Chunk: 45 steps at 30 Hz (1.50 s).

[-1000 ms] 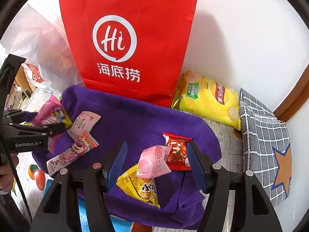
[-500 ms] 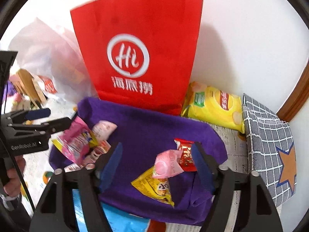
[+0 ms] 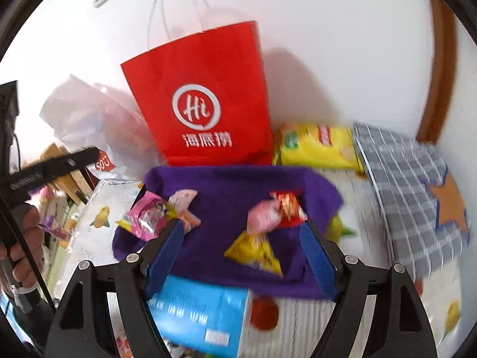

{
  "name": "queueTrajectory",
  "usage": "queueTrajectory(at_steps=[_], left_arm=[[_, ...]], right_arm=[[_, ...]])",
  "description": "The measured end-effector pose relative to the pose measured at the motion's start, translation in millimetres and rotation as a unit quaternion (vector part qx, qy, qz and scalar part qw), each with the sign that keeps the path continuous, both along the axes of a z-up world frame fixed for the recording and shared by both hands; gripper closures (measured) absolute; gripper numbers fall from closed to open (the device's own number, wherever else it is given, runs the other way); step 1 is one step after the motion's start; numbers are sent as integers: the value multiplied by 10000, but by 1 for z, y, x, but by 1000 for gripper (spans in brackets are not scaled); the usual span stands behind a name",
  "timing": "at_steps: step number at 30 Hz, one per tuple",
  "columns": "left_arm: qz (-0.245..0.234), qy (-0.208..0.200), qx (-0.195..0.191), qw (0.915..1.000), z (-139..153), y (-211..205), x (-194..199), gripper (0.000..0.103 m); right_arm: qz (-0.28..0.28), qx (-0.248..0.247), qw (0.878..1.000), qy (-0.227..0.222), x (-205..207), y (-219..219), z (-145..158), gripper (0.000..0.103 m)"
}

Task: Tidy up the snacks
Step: 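Withdraw both tools from the towel back over the snacks, then grasp the green snack bag with the right tool while the left tool reaches for the red-white packet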

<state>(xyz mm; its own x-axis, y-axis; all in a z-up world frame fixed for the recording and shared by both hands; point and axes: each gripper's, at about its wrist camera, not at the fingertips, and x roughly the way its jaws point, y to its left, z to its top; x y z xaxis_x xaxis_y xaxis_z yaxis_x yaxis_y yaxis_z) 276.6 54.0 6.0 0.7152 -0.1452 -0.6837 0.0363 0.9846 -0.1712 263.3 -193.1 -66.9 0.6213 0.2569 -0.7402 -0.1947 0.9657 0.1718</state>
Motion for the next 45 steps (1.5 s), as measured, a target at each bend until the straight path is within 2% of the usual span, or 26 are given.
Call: queueTrajectory(at_steps=[2, 4, 5, 14, 19, 22, 25, 29, 34, 39, 45], left_arm=[[-23, -34, -100, 9999, 3, 0, -11, 27], [-4, -16, -159, 9999, 5, -2, -22, 27], [-41, -5, -138, 9999, 5, -3, -29, 27], [-10, 177, 97, 9998, -16, 3, -87, 26], [-119, 392, 45, 9992, -31, 8, -112, 26], [-126, 432, 60, 9990, -34, 8, -122, 26], [-128, 423, 78, 9990, -34, 7, -130, 26], [-283, 498, -117, 9983, -36, 3, -136, 26], [-311, 528, -153, 9980, -42, -5, -140, 26], [-375, 709, 25, 9968, -67, -12, -145, 25], [-403, 1102, 195, 9929, -110, -10, -150, 26]], right_arm=[[-69, -209, 9997, 139, -12, -1, -8, 27], [-45, -392, 9990, 205, -26, 1, -17, 35], [15, -442, 9987, 249, -34, 3, -22, 36], [460, -414, 9956, 705, -86, 25, -69, 45], [683, -1026, 9885, 880, -100, 47, -94, 50], [631, -1310, 9847, 955, -107, 47, -106, 51], [608, -1353, 9847, 917, -117, 37, -108, 51], [636, -1364, 9852, 824, -126, 25, -109, 49], [670, -1363, 9850, 817, -125, 18, -119, 40], [637, -1144, 9892, 656, -128, 11, -124, 38], [277, -921, 9944, 449, -132, -13, -124, 41]])
